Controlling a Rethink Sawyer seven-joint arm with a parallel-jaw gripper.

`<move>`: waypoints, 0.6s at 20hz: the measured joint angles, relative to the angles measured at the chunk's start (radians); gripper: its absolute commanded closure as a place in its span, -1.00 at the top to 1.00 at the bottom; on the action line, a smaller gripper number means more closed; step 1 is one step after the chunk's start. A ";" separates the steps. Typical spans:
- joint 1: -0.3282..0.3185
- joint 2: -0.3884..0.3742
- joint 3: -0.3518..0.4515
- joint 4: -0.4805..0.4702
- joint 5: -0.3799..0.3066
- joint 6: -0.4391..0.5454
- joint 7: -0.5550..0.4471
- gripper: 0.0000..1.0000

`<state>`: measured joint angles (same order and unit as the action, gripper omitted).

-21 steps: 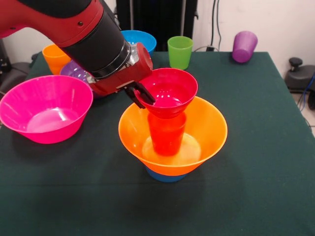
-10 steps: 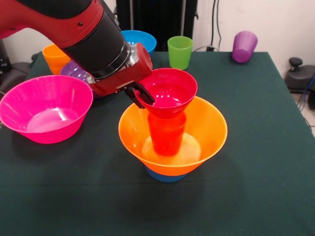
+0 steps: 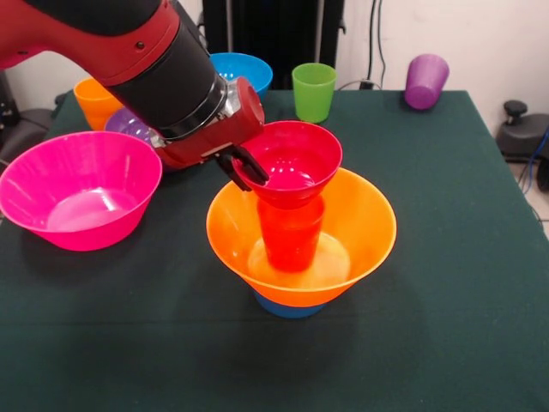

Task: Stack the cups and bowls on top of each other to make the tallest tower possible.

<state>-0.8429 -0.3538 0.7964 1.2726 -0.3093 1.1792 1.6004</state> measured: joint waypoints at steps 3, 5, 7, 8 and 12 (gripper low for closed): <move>0.000 0.002 -0.001 0.000 -0.002 -0.026 0.000 -1.00; 0.000 0.003 -0.001 0.000 -0.003 -0.041 0.000 -1.00; 0.000 0.004 -0.002 0.000 -0.004 -0.053 0.000 -1.00; 0.000 0.006 -0.002 0.000 -0.005 -0.060 0.000 -1.00; 0.000 0.014 -0.003 0.000 -0.007 -0.071 0.000 -1.00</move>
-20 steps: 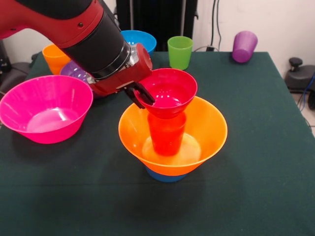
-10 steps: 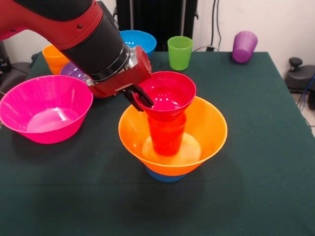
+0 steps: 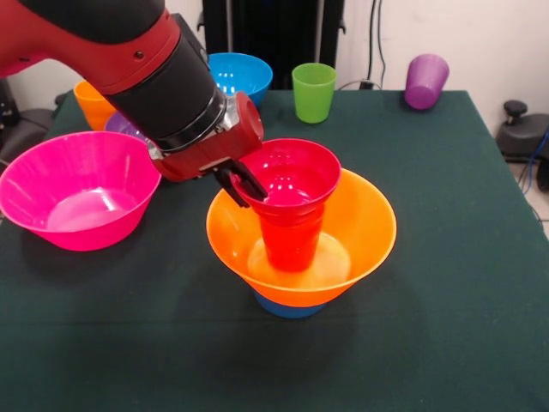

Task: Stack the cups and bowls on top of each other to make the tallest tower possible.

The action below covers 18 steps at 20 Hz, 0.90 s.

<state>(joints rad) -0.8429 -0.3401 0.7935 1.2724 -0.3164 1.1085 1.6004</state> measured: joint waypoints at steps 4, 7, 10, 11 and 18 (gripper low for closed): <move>0.000 0.012 -0.001 0.000 -0.003 -0.009 0.000 -1.00; 0.000 0.021 -0.002 0.000 -0.004 -0.014 0.000 -1.00; 0.000 0.024 -0.002 0.000 -0.004 -0.014 0.000 -1.00; 0.000 0.024 -0.002 0.000 -0.004 -0.014 0.000 -1.00; 0.001 0.024 -0.002 0.000 -0.004 -0.014 0.000 -1.00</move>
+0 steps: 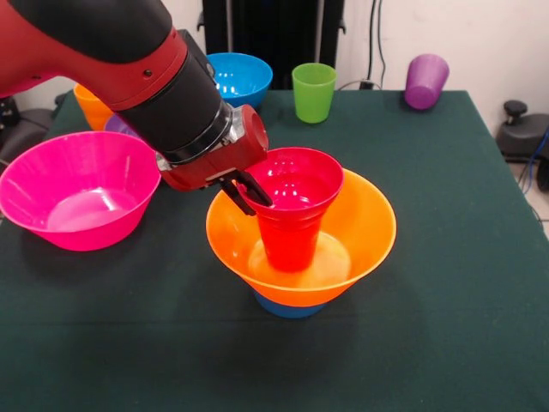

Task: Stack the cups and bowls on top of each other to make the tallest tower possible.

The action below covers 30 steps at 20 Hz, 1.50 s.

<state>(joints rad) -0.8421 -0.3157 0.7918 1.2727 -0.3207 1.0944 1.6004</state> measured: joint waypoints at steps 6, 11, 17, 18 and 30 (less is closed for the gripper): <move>0.000 0.000 0.000 0.000 -0.001 0.000 0.000 -1.00; 0.000 0.000 0.000 0.001 -0.001 -0.002 0.000 -1.00; 0.000 -0.002 0.000 0.006 -0.002 -0.031 0.000 -1.00; 0.000 -0.002 0.000 0.006 -0.002 -0.033 0.000 -1.00; 0.000 -0.004 -0.001 0.010 -0.005 -0.035 0.000 -1.00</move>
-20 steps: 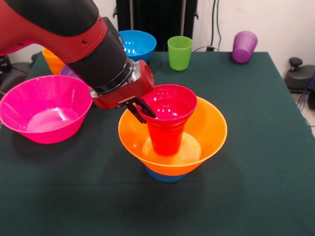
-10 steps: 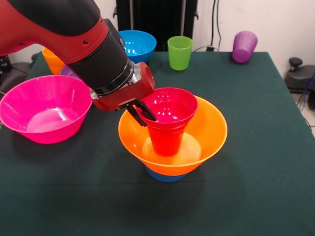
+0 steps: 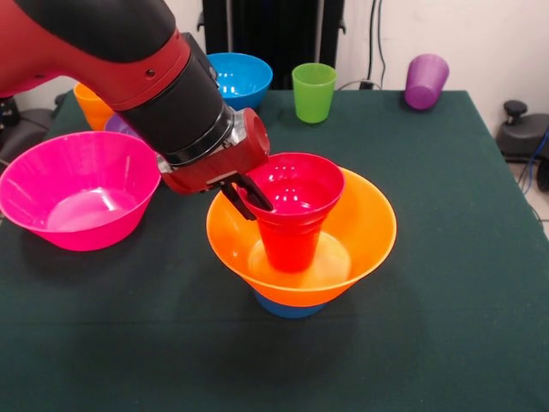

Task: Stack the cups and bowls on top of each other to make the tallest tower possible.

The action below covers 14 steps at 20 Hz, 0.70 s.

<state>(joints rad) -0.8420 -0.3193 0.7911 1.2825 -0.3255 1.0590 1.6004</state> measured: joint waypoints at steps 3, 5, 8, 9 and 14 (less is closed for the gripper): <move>0.000 -0.004 -0.001 0.007 -0.002 0.000 0.000 -1.00; 0.000 -0.012 -0.002 0.019 -0.003 0.000 0.000 -1.00; -0.001 -0.041 -0.004 0.052 -0.003 0.000 0.000 -1.00; -0.001 -0.050 -0.004 0.060 -0.003 0.000 0.000 -1.00; -0.001 -0.124 -0.004 0.106 -0.003 0.000 0.000 -1.00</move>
<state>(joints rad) -0.8428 -0.4437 0.7869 1.3884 -0.3286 1.0590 1.6004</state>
